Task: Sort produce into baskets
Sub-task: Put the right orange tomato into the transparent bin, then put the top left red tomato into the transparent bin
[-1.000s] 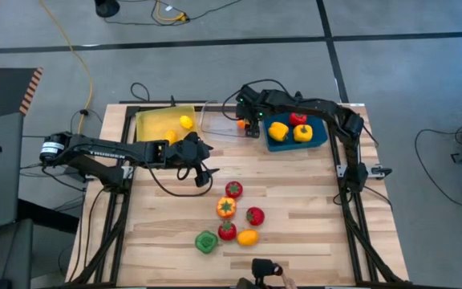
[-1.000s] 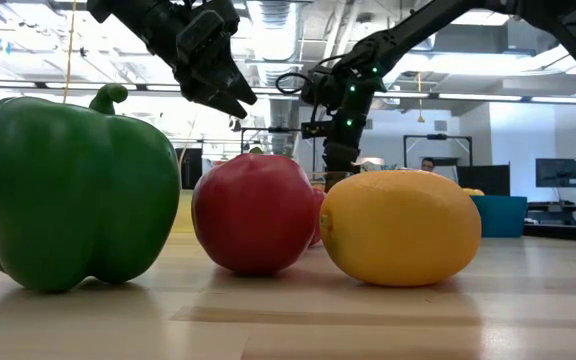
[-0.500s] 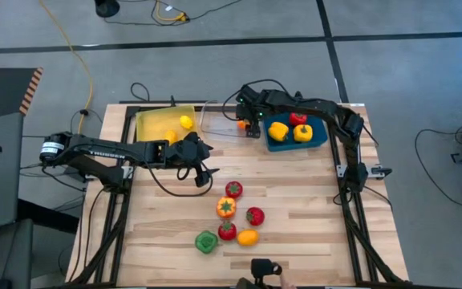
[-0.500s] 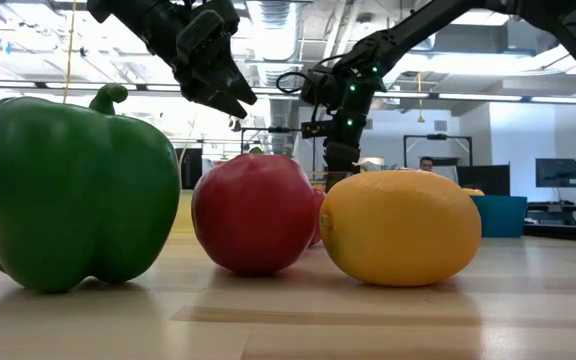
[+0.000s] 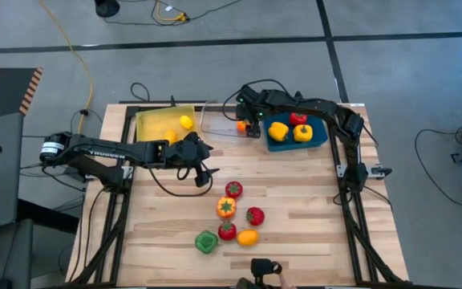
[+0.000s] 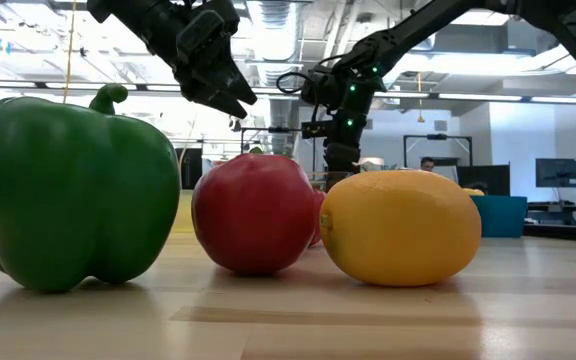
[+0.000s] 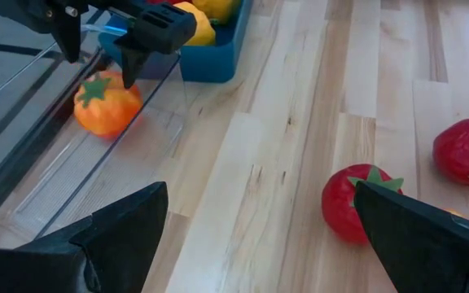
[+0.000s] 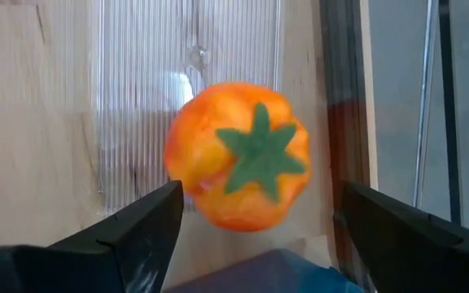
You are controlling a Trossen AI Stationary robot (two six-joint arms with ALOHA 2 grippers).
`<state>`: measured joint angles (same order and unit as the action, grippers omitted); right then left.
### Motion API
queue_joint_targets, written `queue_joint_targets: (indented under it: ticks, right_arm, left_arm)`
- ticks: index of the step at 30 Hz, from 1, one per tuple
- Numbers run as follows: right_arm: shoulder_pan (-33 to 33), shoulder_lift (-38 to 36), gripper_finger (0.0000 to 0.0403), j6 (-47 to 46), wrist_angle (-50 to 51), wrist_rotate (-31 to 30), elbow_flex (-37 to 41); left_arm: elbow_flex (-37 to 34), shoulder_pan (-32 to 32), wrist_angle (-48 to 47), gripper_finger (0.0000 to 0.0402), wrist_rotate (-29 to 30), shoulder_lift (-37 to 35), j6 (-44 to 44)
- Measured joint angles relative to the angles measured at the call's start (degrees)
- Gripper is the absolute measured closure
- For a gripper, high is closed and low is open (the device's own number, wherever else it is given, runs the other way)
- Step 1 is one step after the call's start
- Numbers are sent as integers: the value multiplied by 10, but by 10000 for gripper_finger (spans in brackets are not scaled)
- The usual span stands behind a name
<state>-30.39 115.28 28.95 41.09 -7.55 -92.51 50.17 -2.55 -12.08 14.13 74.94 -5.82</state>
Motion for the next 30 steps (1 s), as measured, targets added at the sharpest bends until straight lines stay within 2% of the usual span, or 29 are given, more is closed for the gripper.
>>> queue_joint_targets:
  ticks: [7, 11, 15, 27, 30]
  right_arm:
    - [0, 0, 25, 0, 0, -1, 0]
    - [0, 0, 22, 0, 17, -27, -11]
    - [0, 0, 21, -4, 49, -49, -56]
    - [21, -1, 21, -6, 174, -47, -242]
    - [31, -13, 21, -6, 212, -46, -263]
  left_arm:
    - [0, 0, 0, 19, 0, 0, 0]
    - [0, 0, 3, 19, 0, 0, -1]
    - [0, 0, 31, 19, -9, 0, -20]
    - [0, 30, 92, 19, -18, 1, -42]
    - [0, 40, 92, 19, -17, 1, -51]
